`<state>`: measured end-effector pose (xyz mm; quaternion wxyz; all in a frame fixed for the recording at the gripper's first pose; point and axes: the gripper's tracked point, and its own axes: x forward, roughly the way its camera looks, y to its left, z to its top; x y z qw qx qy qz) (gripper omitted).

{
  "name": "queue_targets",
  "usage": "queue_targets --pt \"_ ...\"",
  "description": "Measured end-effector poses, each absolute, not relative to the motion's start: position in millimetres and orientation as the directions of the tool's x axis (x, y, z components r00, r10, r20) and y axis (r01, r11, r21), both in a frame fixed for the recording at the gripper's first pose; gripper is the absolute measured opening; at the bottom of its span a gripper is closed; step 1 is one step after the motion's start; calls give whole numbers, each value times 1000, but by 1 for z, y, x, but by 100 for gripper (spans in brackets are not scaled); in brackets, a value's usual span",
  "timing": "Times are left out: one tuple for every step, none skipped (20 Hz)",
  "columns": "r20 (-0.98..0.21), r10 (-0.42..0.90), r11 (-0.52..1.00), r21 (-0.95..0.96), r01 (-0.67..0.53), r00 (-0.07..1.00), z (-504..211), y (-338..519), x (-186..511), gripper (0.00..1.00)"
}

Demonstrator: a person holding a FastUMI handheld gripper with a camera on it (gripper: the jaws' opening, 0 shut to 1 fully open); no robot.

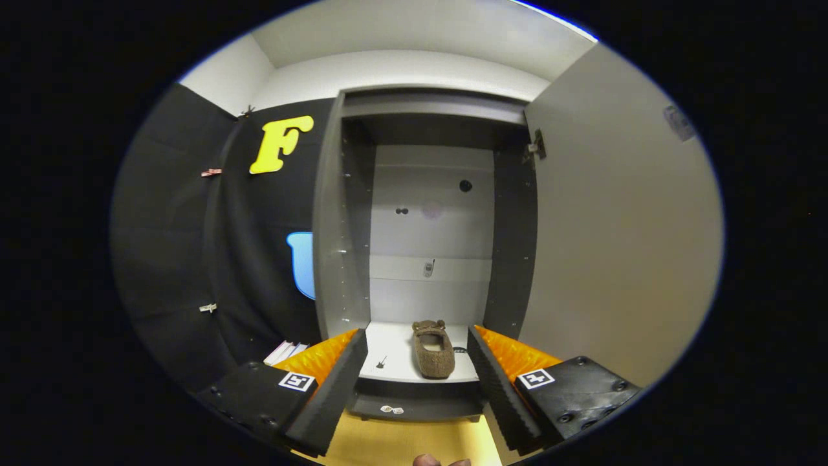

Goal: Open the shoe cabinet door, grab the shoes and put them into the shoe cabinet, then close the shoe cabinet door.

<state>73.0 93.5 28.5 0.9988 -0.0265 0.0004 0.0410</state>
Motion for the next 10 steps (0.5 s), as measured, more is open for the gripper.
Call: queue_targets --pt "-5 90 994 -58 -90 996 26 92 55 97" --pt "-19 103 993 -55 -104 994 20 90 39 98" --pt "-27 111 993 -46 -112 993 17 87 23 98" --pt "-35 109 993 -35 -111 993 15 79 8 98" --pt "-40 105 994 -28 -106 994 15 72 -2 98" --pt "-42 93 995 -17 -94 995 14 61 -12 98" --pt "-46 87 996 2 -87 995 15 52 -22 98" --pt "-49 85 996 20 -84 995 17 45 -33 98" --pt "-49 78 997 18 -77 996 18 36 -42 98" --pt "-43 65 998 2 -65 997 18 24 -48 98"
